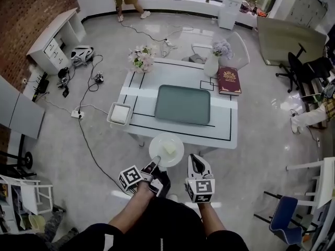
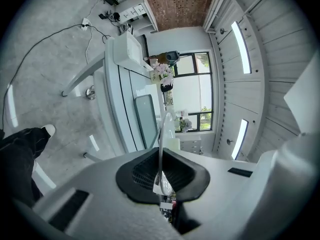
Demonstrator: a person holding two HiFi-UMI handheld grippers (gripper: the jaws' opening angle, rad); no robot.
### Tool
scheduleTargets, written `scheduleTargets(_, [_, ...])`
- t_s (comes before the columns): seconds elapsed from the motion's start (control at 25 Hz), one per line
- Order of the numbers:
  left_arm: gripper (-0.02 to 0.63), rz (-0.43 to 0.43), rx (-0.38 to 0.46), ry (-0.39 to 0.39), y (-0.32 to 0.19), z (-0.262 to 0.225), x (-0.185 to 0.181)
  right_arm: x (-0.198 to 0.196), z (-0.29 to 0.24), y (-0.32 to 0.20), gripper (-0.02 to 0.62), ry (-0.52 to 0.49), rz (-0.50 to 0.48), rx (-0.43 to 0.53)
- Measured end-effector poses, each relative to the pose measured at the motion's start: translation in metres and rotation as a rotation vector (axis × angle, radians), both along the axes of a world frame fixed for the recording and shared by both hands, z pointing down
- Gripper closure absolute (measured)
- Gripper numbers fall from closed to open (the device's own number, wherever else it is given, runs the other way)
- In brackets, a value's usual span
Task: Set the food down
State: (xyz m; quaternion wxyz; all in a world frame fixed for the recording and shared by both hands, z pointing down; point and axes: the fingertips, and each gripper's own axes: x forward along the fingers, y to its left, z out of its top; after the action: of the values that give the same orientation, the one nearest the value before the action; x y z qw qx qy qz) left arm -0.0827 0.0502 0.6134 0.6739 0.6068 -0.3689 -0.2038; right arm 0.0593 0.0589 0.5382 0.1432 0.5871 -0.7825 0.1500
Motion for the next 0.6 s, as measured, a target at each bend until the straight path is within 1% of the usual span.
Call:
scheduleTargets(0.28, [0.589, -0.001, 0.001, 0.027, -0.067, 0.002, -0.017, -0.021, -0.004, -0.060, 0.586, 0.044, -0.012, -0.023])
scheduleTargets(0.6, [0.589, 0.018, -0.004, 0.026, -0.112, 0.011, -0.033, -0.032, -0.003, -0.099, 0.586, 0.065, 0.011, -0.043])
